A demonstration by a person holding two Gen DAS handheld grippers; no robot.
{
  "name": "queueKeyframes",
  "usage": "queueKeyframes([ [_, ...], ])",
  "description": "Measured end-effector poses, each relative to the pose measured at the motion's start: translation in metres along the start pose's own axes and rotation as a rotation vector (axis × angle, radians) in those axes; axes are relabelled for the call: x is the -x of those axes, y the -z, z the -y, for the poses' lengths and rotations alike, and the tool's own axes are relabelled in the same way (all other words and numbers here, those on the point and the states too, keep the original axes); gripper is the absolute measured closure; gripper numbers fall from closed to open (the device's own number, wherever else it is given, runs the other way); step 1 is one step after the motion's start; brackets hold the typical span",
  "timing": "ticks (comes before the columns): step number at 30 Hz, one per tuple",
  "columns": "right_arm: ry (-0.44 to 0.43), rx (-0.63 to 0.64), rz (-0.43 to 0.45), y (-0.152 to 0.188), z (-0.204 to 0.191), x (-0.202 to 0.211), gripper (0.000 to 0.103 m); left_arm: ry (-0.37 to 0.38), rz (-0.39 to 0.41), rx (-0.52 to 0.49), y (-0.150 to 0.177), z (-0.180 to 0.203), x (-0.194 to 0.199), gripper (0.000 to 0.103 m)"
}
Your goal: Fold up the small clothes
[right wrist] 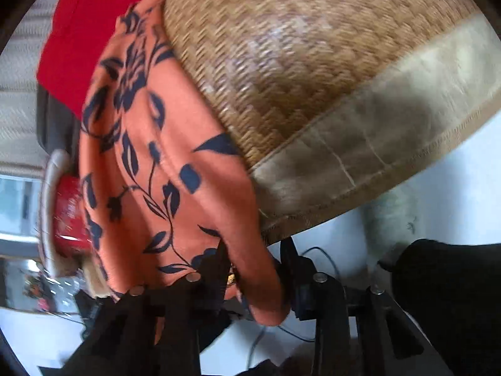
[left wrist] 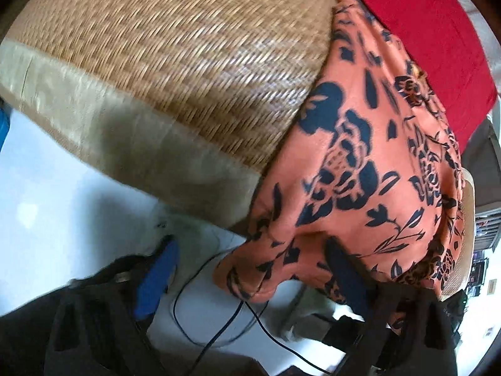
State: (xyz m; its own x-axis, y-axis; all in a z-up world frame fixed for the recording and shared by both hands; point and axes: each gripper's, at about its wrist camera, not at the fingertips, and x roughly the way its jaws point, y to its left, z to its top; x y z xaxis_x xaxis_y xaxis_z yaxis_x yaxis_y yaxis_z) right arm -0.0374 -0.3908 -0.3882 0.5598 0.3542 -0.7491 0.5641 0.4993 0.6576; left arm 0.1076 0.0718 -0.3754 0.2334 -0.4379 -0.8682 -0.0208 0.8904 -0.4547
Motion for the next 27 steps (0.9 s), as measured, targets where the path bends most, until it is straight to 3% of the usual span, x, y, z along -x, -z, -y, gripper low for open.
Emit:
queueKeyframes([
  [1, -0.015, 0.0, 0.015, 0.0, 0.0, 0.005, 0.076, -0.002, -0.007, -0.022, -0.001, 0.003, -0.002, 0.054],
  [2, -0.008, 0.023, 0.028, 0.0, -0.003, 0.01, 0.079, -0.003, -0.02, -0.041, 0.001, 0.006, -0.005, 0.07],
  [4, 0.02, 0.094, 0.071, 0.004, -0.014, 0.023, 0.096, -0.018, -0.053, -0.075, 0.007, 0.01, -0.012, 0.081],
  [8, 0.056, 0.203, 0.152, -0.006, -0.03, 0.05, 0.096, -0.041, -0.037, -0.081, 0.009, 0.008, -0.007, 0.083],
  [9, 0.054, 0.208, 0.164, -0.006, -0.031, 0.055, 0.096, -0.044, -0.032, -0.072, 0.009, 0.006, -0.005, 0.081],
  [10, 0.046, 0.206, 0.17, -0.007, -0.031, 0.058, 0.096, -0.047, -0.033, -0.054, 0.009, 0.002, -0.004, 0.068],
  [11, 0.039, 0.2, 0.17, -0.004, -0.033, 0.061, 0.096, -0.06, -0.041, -0.031, 0.01, -0.001, -0.004, 0.039],
  [12, 0.029, 0.191, 0.168, -0.002, -0.035, 0.064, 0.096, -0.074, -0.049, -0.007, 0.009, -0.006, -0.005, 0.027],
  [13, 0.013, 0.18, 0.16, -0.002, -0.033, 0.063, 0.096, -0.081, -0.051, 0.017, 0.01, -0.012, -0.004, 0.022],
  [16, -0.05, 0.154, 0.136, -0.002, -0.029, 0.066, 0.096, -0.03, -0.051, 0.026, 0.007, -0.019, -0.005, 0.024],
  [17, -0.088, 0.142, 0.122, -0.001, -0.033, 0.066, 0.096, -0.018, -0.054, 0.017, 0.004, -0.02, -0.006, 0.029],
  [18, -0.132, 0.132, 0.108, -0.001, -0.034, 0.066, 0.096, -0.012, -0.055, 0.003, 0.004, -0.016, -0.007, 0.042],
  [19, -0.165, 0.126, 0.099, 0.004, -0.041, 0.066, 0.096, -0.004, -0.063, -0.016, 0.005, -0.015, -0.008, 0.081],
  [20, -0.2, 0.12, 0.09, 0.003, -0.044, 0.068, 0.096, 0.015, -0.086, -0.031, 0.007, -0.013, -0.011, 0.094],
  [24, -0.287, 0.102, 0.075, 0.004, -0.06, 0.075, 0.096, 0.069, -0.05, -0.03, 0.013, -0.01, 0.002, 0.098],
  [27, -0.293, 0.109, 0.099, 0.002, -0.063, 0.089, 0.096, 0.178, 0.009, 0.025, 0.008, -0.015, 0.027, 0.098],
])
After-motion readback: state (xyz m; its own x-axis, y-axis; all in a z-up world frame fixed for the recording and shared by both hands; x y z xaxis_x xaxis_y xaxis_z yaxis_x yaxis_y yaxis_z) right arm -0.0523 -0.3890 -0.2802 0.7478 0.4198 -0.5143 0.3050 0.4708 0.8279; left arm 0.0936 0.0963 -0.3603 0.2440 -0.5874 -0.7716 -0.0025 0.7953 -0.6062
